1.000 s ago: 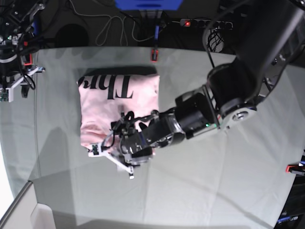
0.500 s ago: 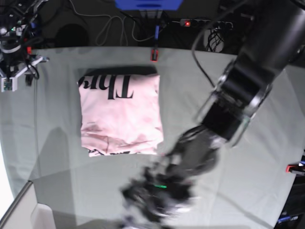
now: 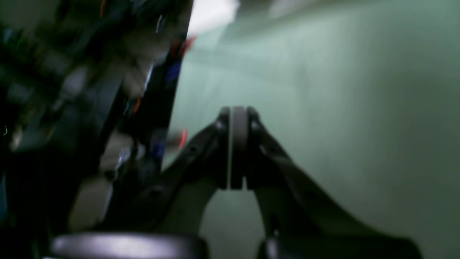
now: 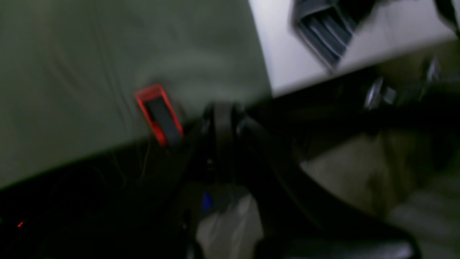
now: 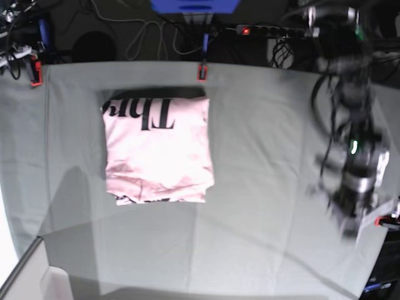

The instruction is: Layout the t-shirt on the table in an organized manner, then fold the t-shirt properly

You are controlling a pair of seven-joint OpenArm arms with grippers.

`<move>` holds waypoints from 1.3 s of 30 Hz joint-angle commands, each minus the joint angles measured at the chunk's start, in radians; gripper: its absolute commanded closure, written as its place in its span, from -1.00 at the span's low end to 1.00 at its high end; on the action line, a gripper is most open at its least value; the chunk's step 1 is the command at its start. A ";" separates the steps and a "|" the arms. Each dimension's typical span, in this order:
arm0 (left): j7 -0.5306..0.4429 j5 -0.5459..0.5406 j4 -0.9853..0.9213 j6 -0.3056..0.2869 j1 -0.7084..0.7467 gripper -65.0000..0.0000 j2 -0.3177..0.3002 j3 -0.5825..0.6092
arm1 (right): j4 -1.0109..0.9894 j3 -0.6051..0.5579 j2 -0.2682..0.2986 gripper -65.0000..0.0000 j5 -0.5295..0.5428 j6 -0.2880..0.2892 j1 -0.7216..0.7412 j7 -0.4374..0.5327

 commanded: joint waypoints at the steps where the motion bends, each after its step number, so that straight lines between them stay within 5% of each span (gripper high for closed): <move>1: -0.019 -0.002 0.044 0.002 0.039 1.00 -0.002 -0.032 | 0.014 0.028 0.006 1.00 0.026 -0.004 -0.006 -0.012; 8: -0.019 -0.148 0.093 0.000 0.369 1.00 0.083 -0.335 | -0.049 0.064 0.006 1.00 0.036 -0.004 -0.043 -0.159; 16: -0.019 -0.254 0.055 0.000 0.699 1.00 0.172 -0.481 | -0.269 0.059 0.006 1.00 0.037 -0.004 -0.087 -0.156; 24: -0.027 -0.254 -0.338 0.000 0.722 1.00 0.192 -0.489 | -0.459 -0.025 0.006 1.00 0.033 -0.004 -0.095 -0.153; 27: -0.035 -0.255 -0.617 0.000 0.616 1.00 0.114 -0.412 | -0.591 -0.030 0.022 1.00 0.033 -0.004 -0.082 -0.141; 35: -0.466 -0.246 -1.311 0.002 0.353 1.00 0.021 -0.271 | -1.140 -0.215 0.141 1.00 0.031 -0.005 -0.053 0.269; 39: -0.645 -0.246 -1.573 0.014 0.215 1.00 -0.021 -0.078 | -1.349 -0.443 0.204 1.00 0.031 -0.137 -0.050 0.507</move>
